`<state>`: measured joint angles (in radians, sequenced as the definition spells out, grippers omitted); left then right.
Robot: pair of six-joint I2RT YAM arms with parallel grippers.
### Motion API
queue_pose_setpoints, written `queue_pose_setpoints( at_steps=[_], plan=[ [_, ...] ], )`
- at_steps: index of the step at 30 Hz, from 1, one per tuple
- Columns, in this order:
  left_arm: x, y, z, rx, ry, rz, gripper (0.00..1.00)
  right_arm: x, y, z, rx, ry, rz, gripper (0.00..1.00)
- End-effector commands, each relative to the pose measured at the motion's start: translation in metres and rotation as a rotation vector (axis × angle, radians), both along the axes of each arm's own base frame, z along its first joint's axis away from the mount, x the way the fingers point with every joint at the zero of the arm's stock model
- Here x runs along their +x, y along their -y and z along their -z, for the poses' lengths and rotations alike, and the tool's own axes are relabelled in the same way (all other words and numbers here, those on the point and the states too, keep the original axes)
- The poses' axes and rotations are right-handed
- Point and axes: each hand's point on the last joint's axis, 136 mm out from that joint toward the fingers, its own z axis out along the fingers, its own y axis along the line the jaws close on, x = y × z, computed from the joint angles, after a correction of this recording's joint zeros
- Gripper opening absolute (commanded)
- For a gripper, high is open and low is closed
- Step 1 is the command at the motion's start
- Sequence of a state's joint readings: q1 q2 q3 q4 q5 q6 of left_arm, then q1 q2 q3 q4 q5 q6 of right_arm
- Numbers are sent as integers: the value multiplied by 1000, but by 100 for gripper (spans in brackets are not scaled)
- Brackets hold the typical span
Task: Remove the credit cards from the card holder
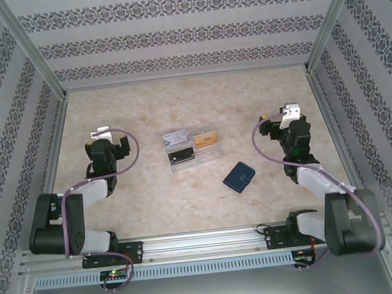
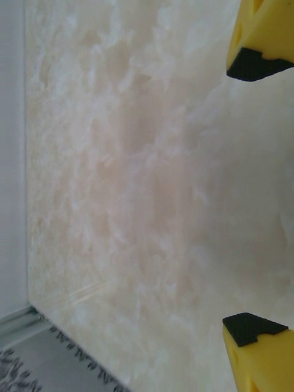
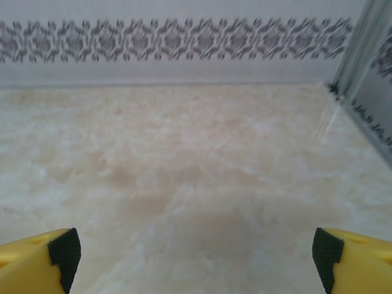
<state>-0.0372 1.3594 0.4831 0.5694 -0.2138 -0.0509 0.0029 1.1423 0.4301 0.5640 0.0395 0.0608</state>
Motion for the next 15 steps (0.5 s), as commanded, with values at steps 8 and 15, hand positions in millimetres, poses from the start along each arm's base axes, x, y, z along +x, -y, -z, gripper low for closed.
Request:
queue_pose_setpoints(
  at_steps=[8, 15],
  plan=[
    [-32, 18, -56, -323, -210, -43, 99, -40, 1, -43, 327, -237, 132, 98],
    [-54, 81, -50, -623, -382, 168, 100, -40, -37, -42, 559, -371, -19, 98]
  ],
)
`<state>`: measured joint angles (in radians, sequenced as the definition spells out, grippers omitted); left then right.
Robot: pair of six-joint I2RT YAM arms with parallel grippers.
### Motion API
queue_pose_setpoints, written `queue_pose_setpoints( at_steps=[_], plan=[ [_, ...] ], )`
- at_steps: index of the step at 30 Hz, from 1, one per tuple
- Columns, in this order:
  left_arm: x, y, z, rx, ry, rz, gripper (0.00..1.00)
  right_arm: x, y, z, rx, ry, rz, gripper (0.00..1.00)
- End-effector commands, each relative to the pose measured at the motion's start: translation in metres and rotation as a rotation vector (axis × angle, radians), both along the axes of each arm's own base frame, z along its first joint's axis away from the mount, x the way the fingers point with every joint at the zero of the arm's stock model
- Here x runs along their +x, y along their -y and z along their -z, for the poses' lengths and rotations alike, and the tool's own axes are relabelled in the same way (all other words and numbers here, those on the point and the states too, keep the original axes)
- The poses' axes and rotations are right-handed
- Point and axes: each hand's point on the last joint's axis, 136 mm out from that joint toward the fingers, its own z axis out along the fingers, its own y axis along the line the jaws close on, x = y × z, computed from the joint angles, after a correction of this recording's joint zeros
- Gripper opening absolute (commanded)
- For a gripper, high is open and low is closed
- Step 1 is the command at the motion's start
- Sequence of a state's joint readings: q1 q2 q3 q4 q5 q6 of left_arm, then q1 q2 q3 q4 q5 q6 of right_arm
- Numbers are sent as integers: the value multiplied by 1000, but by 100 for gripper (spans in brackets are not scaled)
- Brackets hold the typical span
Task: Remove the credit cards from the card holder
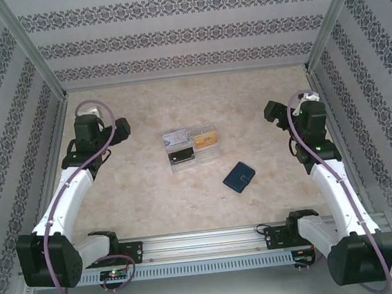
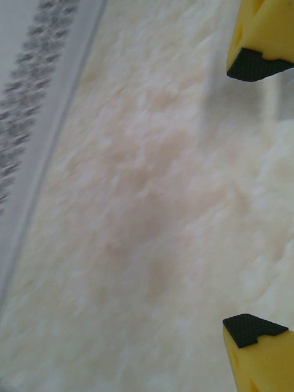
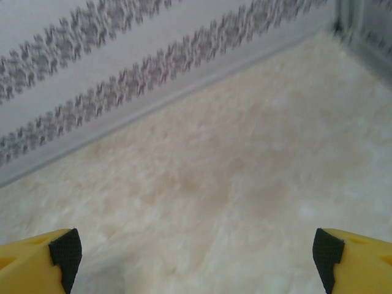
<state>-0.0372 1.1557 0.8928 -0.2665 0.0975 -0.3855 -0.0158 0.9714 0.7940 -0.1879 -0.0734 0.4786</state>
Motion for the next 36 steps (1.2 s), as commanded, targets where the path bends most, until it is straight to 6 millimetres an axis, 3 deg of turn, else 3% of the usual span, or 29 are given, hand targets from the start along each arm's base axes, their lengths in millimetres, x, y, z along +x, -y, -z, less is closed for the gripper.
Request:
queue_pose_setpoints(
  at_steps=[1, 7, 12, 19, 22, 25, 36],
  plan=[
    [-34, 36, 30, -217, -199, 99, 100, -10, -30, 19, 146, -167, -104, 98],
    [-56, 60, 56, -265, -317, 149, 100, -18, -81, 50, 147, -331, -271, 91],
    [-74, 88, 84, -263, -423, 212, 93, -26, -124, 88, 132, -465, -369, 82],
    [-78, 133, 116, -321, -480, 280, 67, -23, -176, 126, 159, -550, -484, 58],
    [-73, 142, 127, -317, -493, 279, 57, -17, -183, 142, 154, -599, -493, 44],
    [-68, 149, 134, -306, -504, 282, 46, -13, -182, 155, 136, -628, -480, 36],
    [-65, 171, 160, -364, -545, 284, 22, -7, -168, 192, 66, -711, -388, 27]
  ],
)
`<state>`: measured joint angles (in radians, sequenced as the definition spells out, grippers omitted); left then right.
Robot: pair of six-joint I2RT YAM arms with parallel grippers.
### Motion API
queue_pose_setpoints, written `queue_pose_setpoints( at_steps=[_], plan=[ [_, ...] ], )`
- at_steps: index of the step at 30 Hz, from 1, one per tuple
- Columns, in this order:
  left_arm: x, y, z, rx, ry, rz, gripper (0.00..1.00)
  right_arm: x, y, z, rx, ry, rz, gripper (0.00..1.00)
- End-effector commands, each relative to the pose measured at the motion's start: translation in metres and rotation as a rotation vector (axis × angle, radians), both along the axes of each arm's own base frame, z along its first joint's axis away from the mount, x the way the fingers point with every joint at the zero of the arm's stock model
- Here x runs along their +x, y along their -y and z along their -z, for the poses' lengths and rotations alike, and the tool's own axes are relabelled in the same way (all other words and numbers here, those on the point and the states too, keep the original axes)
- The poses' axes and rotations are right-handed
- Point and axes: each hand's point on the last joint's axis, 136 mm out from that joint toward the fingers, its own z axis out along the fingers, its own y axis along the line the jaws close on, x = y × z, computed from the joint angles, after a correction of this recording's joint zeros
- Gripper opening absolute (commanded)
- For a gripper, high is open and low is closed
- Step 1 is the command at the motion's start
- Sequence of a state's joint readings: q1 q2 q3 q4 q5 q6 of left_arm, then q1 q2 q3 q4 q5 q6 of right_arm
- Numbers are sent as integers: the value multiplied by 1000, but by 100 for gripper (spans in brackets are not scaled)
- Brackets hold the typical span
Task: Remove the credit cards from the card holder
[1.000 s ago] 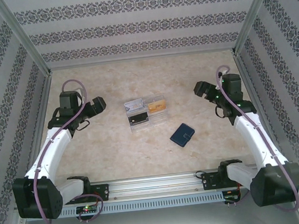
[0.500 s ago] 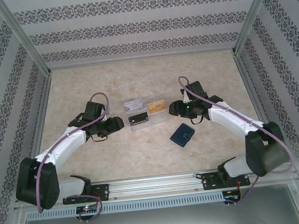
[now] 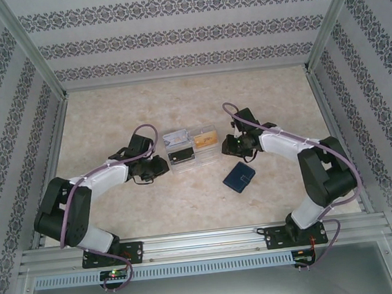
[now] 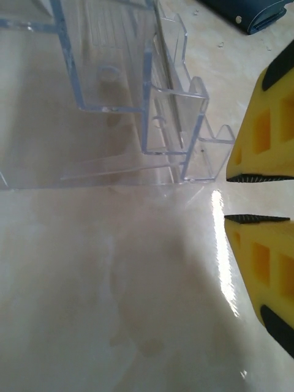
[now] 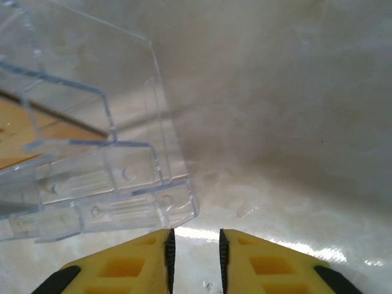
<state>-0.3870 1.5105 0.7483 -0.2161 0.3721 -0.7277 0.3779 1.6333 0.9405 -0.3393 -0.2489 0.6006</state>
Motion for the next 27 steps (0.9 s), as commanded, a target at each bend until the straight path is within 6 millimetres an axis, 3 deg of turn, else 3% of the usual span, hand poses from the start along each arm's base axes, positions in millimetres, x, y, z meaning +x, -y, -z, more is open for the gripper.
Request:
queue_pose_setpoints(
  at_steps=[1, 8, 20, 23, 27],
  plan=[
    [7, 16, -4, -52, 29, 1, 21, 11, -2, 4, -27, 5, 19, 27],
    [16, 16, 0, -34, 33, -16, 19, 16, -17, 14, -8, -19, -8, 26],
    [68, 6, -5, 49, 94, -56, 22, 33, -64, 5, 120, 13, -62, 28],
    [79, -4, -5, 75, 96, -75, 24, 38, -59, 5, 87, 20, -38, 31],
    [83, -17, -5, 128, 92, -86, 31, 33, -27, -2, -49, 38, 23, 40]
  ],
)
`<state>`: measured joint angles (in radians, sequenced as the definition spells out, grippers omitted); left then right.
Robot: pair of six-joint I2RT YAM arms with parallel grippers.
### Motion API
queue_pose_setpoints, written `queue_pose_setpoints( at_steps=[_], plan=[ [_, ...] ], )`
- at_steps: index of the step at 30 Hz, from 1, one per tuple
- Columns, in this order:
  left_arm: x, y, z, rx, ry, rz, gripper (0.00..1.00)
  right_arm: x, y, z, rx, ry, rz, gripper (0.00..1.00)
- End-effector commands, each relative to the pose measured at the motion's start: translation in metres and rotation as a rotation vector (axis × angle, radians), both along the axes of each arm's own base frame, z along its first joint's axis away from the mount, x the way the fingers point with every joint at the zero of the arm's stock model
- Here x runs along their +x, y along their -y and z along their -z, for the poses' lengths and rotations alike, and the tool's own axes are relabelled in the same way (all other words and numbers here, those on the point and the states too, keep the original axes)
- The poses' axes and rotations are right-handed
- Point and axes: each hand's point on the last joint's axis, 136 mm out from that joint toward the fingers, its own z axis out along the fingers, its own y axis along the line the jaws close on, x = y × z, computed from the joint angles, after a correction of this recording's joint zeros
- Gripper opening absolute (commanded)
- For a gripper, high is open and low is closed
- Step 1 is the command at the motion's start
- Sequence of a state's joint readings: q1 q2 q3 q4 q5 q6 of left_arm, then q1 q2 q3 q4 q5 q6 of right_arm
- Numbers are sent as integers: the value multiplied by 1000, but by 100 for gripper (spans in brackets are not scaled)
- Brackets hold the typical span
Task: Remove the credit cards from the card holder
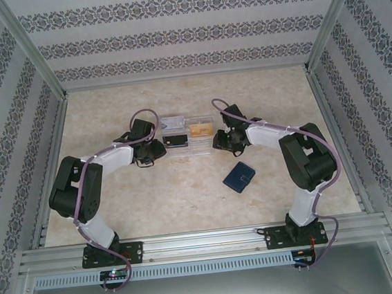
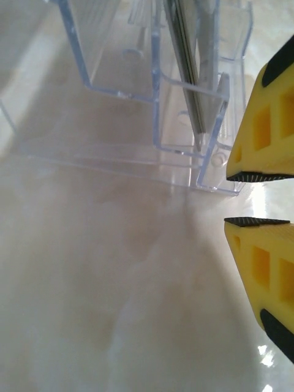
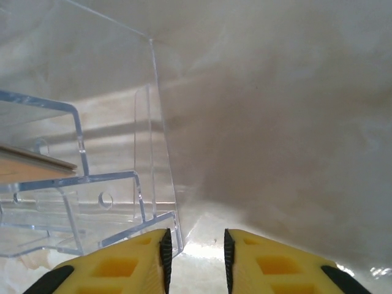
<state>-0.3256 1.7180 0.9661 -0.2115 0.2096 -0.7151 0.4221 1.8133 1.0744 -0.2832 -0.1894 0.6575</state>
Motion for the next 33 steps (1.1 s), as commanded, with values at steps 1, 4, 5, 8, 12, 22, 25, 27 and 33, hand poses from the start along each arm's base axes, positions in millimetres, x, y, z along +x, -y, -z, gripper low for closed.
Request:
queue_pose_setpoints(
  at_steps=[1, 4, 5, 8, 12, 22, 25, 27, 33],
  plan=[
    [5, 3, -9, 10, 19, 39, 33, -6, 6, -24, -56, 35, 6, 43],
    [0, -9, -13, 26, 19, 18, 42, -25, 44, -31, -139, 23, 62, 51],
    [-3, -13, -16, 33, 23, 13, 43, -34, 57, -34, -165, 17, 78, 53],
    [-12, -21, -26, 48, 32, 9, 48, -67, 88, -36, -219, -28, 123, 59],
    [-25, -27, -37, 59, 41, 9, 56, -111, 108, -29, -205, -104, 174, 63],
    [-40, -13, -60, -34, 63, 76, 72, -145, 91, -5, -55, -192, 212, 58],
    [-41, -8, -64, -49, 66, 106, 74, -137, 77, -4, -30, -192, 173, 53],
    [-41, -6, -65, -56, 69, 118, 75, -133, 66, -4, -11, -190, 145, 52],
    [-44, 3, -67, -107, 70, 143, 81, -117, 26, -7, 44, -164, 36, 47]
  ],
)
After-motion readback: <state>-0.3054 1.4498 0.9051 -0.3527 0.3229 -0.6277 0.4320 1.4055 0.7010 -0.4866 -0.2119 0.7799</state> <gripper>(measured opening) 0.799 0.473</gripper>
